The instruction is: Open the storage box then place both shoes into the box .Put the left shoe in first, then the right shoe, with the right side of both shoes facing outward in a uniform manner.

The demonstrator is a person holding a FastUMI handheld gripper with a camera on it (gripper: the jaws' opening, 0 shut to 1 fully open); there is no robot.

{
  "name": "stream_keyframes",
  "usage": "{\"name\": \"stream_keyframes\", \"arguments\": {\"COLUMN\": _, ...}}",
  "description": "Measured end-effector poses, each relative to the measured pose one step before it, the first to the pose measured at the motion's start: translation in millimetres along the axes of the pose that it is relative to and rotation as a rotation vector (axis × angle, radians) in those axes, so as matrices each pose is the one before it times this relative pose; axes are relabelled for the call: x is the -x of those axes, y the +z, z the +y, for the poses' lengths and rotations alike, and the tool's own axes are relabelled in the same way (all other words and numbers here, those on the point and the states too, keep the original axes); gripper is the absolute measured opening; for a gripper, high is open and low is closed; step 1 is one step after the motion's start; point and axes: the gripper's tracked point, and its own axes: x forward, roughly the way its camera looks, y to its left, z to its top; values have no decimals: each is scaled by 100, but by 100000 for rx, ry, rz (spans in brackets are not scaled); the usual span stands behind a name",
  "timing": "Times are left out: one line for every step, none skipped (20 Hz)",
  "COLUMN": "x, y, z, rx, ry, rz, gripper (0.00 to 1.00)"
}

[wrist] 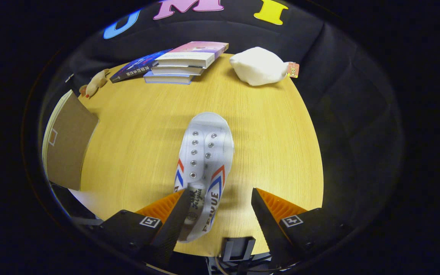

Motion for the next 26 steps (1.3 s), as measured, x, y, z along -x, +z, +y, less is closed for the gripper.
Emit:
{"name": "stream_keyframes", "arguments": {"x": -430, "y": -68, "z": 27, "rx": -1903, "ry": 887, "rz": 1180, "gripper": 96}}
{"name": "stream_keyframes", "arguments": {"x": -525, "y": -4, "z": -114, "rx": -1877, "ry": 961, "rz": 795, "gripper": 92}}
{"name": "stream_keyframes", "arguments": {"x": -412, "y": 34, "z": -52, "rx": -1301, "ry": 676, "rz": 272, "gripper": 83}}
{"name": "stream_keyframes", "arguments": {"x": -357, "y": 96, "z": 22, "rx": -933, "ry": 703, "rz": 434, "gripper": 79}}
{"name": "stream_keyframes", "arguments": {"x": -237, "y": -14, "z": 236, "rx": -1164, "ry": 1553, "rz": 433, "gripper": 74}}
{"name": "stream_keyframes", "arguments": {"x": -368, "y": 17, "z": 396, "rx": -860, "ry": 1302, "rz": 379, "gripper": 73}}
{"name": "stream_keyframes", "arguments": {"x": -185, "y": -89, "z": 530, "rx": -1078, "ry": 1873, "rz": 576, "gripper": 67}}
{"name": "stream_keyframes", "arguments": {"x": -181, "y": -89, "z": 418, "rx": -1070, "ry": 1354, "rz": 461, "gripper": 60}}
{"name": "stream_keyframes", "arguments": {"x": -58, "y": 40, "z": 256, "rx": -1514, "ry": 582, "rz": 576, "gripper": 46}}
{"name": "stream_keyframes", "arguments": {"x": -80, "y": 76, "z": -20, "rx": -1006, "ry": -34, "rz": -95, "gripper": 42}}
{"name": "stream_keyframes", "arguments": {"x": 17, "y": -167, "z": -9, "rx": -715, "ry": 533, "rz": 1082, "gripper": 38}}
{"name": "stream_keyframes", "arguments": {"x": -8, "y": 17, "z": 45, "rx": -1168, "ry": 1208, "rz": 13, "gripper": 38}}
{"name": "stream_keyframes", "arguments": {"x": 244, "y": -55, "z": 15, "rx": -1920, "ry": 743, "rz": 511, "gripper": 36}}
{"name": "stream_keyframes", "arguments": {"x": -273, "y": 1, "z": -22, "rx": -1032, "ry": 715, "rz": 611, "gripper": 35}}
{"name": "stream_keyframes", "arguments": {"x": 17, "y": -7, "z": 16, "rx": 7, "ry": 450, "rz": 248, "gripper": 35}}
{"name": "stream_keyframes", "arguments": {"x": 1, "y": 9, "z": 40, "rx": 712, "ry": 190, "rz": -255, "gripper": 35}}
{"name": "stream_keyframes", "arguments": {"x": 213, "y": 35, "z": -134, "rx": 834, "ry": -655, "rz": -370, "gripper": 34}}
{"name": "stream_keyframes", "arguments": {"x": -100, "y": 10, "z": 11, "rx": -943, "ry": -977, "rz": 11, "gripper": 33}}
{"name": "stream_keyframes", "arguments": {"x": 84, "y": -47, "z": -163, "rx": 65, "ry": -1039, "rz": -515, "gripper": 27}}
{"name": "stream_keyframes", "arguments": {"x": -152, "y": 125, "z": -2, "rx": -211, "ry": -1160, "rz": 367, "gripper": 23}}
{"name": "stream_keyframes", "arguments": {"x": 409, "y": 124, "z": -177, "rx": -1252, "ry": -1269, "rz": -954, "gripper": 14}}
{"name": "stream_keyframes", "arguments": {"x": -248, "y": 9, "z": 101, "rx": -929, "ry": -132, "rz": 192, "gripper": 12}}
{"name": "stream_keyframes", "arguments": {"x": 206, "y": 25, "z": -156, "rx": -849, "ry": 38, "rz": -286, "gripper": 8}}
{"name": "stream_keyframes", "arguments": {"x": -141, "y": 14, "z": 63, "rx": -3458, "ry": -325, "rz": 126, "gripper": 8}}
{"name": "stream_keyframes", "arguments": {"x": 321, "y": -20, "z": 55, "rx": -2038, "ry": 922, "rz": 246, "gripper": 5}}
{"name": "stream_keyframes", "arguments": {"x": 489, "y": 22, "z": 215, "rx": -2293, "ry": 487, "rz": -439, "gripper": 5}}
